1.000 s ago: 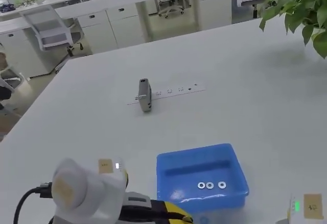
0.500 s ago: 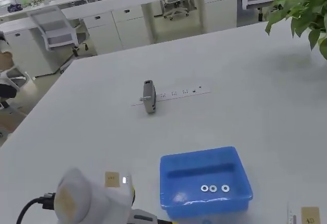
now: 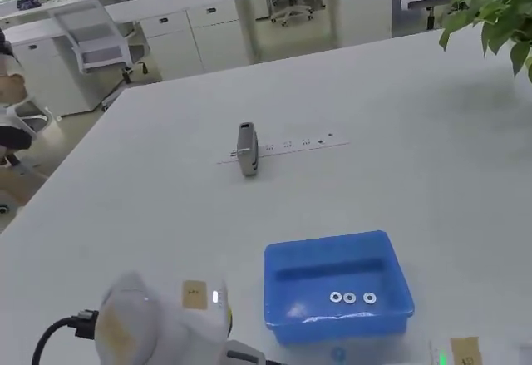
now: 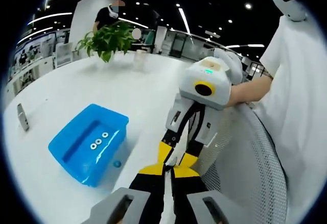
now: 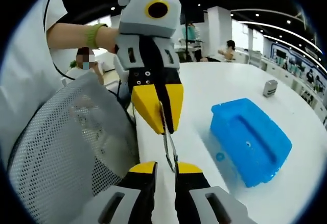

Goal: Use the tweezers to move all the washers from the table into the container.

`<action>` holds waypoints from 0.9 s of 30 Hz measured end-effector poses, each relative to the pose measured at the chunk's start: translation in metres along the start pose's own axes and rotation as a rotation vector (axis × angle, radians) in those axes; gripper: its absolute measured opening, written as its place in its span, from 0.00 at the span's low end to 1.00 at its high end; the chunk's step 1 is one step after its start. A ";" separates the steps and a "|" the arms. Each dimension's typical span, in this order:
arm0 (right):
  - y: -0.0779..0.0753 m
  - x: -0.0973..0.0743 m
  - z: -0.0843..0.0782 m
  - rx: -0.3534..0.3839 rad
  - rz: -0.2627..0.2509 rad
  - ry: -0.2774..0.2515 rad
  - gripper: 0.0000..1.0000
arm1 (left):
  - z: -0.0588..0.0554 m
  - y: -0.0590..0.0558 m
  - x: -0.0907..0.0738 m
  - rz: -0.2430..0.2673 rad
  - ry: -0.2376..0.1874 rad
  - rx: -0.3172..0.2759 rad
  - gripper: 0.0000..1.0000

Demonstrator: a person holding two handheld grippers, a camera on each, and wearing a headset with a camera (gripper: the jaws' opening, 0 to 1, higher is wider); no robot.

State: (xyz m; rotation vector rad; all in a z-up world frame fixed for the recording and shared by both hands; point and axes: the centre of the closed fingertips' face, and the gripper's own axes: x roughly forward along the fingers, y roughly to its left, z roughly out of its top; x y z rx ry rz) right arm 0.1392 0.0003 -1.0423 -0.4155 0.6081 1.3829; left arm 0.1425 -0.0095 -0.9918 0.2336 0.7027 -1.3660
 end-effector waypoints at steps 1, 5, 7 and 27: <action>-0.003 0.001 0.001 -0.002 0.000 0.000 0.12 | 0.000 0.000 0.000 -0.001 0.001 0.001 0.00; -0.005 0.009 0.005 -0.052 0.038 0.001 0.12 | 0.000 -0.002 0.001 0.001 0.002 0.003 0.00; -0.002 0.012 0.005 -0.055 0.057 -0.002 0.10 | 0.000 -0.002 0.001 0.002 -0.001 0.000 0.00; -0.011 0.007 0.014 0.053 0.052 -0.083 0.03 | 0.013 0.007 -0.017 0.198 -0.264 -0.147 0.27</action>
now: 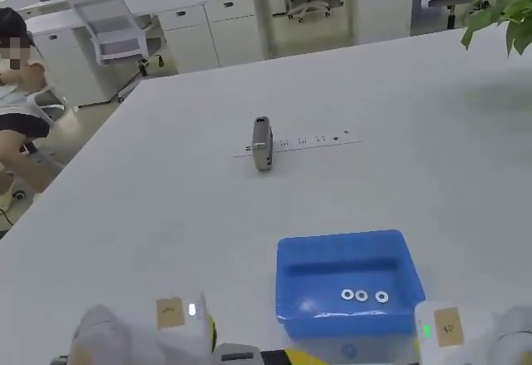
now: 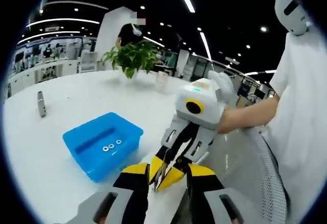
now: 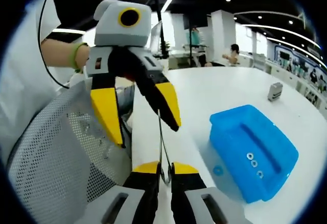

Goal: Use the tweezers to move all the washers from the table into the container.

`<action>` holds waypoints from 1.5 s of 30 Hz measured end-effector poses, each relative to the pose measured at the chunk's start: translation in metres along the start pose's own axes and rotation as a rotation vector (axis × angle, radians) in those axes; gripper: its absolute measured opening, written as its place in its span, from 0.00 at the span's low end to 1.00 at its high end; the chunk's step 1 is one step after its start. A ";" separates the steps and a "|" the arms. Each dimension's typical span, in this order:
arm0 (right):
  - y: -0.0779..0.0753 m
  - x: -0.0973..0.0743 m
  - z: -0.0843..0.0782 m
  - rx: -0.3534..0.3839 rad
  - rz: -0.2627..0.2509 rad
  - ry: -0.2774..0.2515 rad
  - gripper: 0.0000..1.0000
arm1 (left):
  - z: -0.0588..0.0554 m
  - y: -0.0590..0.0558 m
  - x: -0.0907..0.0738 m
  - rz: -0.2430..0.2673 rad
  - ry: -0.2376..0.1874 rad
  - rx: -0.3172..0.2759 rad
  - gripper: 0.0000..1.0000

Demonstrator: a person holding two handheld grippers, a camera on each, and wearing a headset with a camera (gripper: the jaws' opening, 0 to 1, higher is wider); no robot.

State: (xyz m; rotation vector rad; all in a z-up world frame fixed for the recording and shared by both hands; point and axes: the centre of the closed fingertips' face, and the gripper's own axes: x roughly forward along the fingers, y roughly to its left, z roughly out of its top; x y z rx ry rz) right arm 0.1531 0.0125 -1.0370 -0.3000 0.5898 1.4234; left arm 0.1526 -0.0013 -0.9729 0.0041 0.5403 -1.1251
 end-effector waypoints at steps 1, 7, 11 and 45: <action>-0.003 -0.002 0.001 0.035 -0.002 -0.019 0.03 | 0.001 0.000 -0.003 0.018 -0.012 -0.008 0.30; -0.011 -0.011 0.014 0.203 0.018 -0.143 0.04 | 0.006 0.011 -0.026 0.180 -0.121 -0.073 0.42; -0.018 -0.014 0.013 0.230 -0.001 -0.155 0.04 | 0.006 0.017 -0.036 0.268 -0.168 -0.086 0.52; -0.081 -0.035 0.078 0.318 -0.147 -0.356 0.05 | 0.006 0.038 -0.047 0.436 -0.302 -0.049 0.97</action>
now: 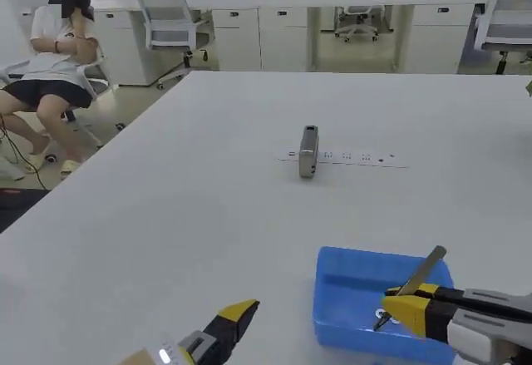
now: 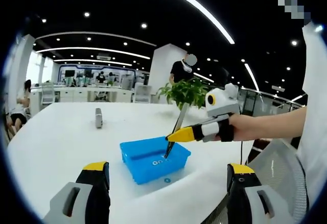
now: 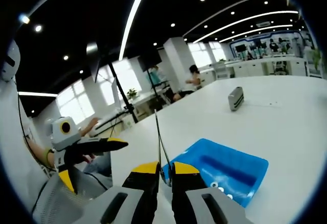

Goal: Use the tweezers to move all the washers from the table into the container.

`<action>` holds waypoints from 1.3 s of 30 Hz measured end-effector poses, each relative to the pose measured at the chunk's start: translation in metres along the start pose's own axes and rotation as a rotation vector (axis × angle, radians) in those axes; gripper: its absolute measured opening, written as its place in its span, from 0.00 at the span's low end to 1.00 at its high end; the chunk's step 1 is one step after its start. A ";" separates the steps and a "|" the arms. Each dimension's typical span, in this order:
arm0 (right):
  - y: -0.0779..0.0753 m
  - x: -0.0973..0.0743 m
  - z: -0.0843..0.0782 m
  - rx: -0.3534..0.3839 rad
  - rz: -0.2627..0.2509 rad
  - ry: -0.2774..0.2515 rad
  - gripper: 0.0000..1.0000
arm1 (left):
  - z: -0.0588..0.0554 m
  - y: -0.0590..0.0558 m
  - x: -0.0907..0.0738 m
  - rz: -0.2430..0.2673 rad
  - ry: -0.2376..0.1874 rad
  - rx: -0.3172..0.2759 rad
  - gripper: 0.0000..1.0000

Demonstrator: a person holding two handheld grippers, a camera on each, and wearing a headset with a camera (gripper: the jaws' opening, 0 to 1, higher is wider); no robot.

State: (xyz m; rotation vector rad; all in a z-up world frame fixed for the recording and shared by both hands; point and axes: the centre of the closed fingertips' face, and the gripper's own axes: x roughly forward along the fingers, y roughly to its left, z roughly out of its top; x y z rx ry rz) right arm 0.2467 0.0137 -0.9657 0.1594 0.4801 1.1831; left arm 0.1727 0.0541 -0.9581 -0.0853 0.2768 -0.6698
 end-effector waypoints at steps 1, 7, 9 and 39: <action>-0.003 0.003 0.001 0.000 -0.007 0.004 0.05 | 0.000 -0.001 0.000 -0.005 -0.003 -0.005 0.97; -0.026 0.017 -0.005 0.006 -0.052 0.045 0.05 | -0.007 -0.002 0.001 -0.012 0.038 0.017 0.93; -0.034 0.022 -0.008 0.009 -0.065 0.057 0.05 | -0.014 0.001 0.001 0.001 0.078 0.032 0.91; -0.069 0.041 -0.029 -0.030 -0.117 0.146 0.06 | -0.025 -0.002 0.002 -0.023 0.132 0.048 0.89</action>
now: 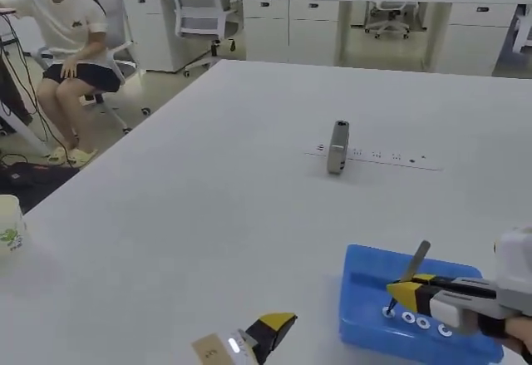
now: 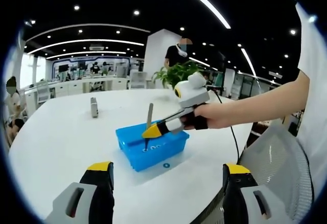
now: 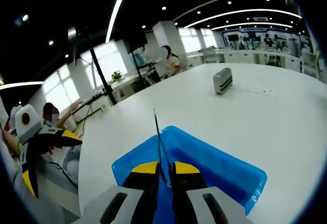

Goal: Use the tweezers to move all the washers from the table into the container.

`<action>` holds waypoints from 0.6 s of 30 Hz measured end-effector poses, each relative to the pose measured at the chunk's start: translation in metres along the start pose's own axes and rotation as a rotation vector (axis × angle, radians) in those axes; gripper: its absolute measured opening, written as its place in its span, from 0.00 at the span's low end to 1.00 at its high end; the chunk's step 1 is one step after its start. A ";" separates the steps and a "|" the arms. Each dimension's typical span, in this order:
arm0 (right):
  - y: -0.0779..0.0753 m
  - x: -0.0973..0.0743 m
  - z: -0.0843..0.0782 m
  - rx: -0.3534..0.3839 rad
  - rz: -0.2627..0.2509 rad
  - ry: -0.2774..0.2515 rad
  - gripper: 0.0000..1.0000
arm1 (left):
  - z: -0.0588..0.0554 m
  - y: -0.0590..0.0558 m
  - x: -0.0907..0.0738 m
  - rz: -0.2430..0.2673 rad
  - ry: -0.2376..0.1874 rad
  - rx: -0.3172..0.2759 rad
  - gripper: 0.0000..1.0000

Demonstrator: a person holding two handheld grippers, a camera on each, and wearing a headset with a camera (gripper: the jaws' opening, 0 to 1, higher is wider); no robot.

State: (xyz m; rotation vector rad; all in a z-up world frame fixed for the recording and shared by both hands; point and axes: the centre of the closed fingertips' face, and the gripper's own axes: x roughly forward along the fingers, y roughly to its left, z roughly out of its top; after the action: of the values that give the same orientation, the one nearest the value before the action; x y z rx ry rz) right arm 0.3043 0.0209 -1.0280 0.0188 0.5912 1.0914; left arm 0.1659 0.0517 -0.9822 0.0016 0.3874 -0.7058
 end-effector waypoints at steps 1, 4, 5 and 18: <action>0.002 -0.001 0.002 -0.008 0.002 -0.006 0.06 | 0.000 0.000 0.000 0.000 0.000 -0.002 0.89; 0.008 -0.007 0.008 -0.030 0.008 -0.035 0.05 | -0.001 0.001 0.000 0.002 0.003 -0.002 0.89; 0.011 -0.009 0.010 -0.036 0.008 -0.040 0.05 | -0.001 0.001 0.000 0.001 0.007 -0.001 0.89; 0.073 -0.054 0.021 -0.357 0.048 -0.148 0.01 | -0.007 -0.002 0.001 -0.012 0.040 0.016 0.85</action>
State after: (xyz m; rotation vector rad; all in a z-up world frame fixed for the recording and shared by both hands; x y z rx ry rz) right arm 0.2363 0.0166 -0.9643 -0.1952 0.2593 1.2184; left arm 0.1633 0.0506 -0.9893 0.0283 0.4208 -0.7219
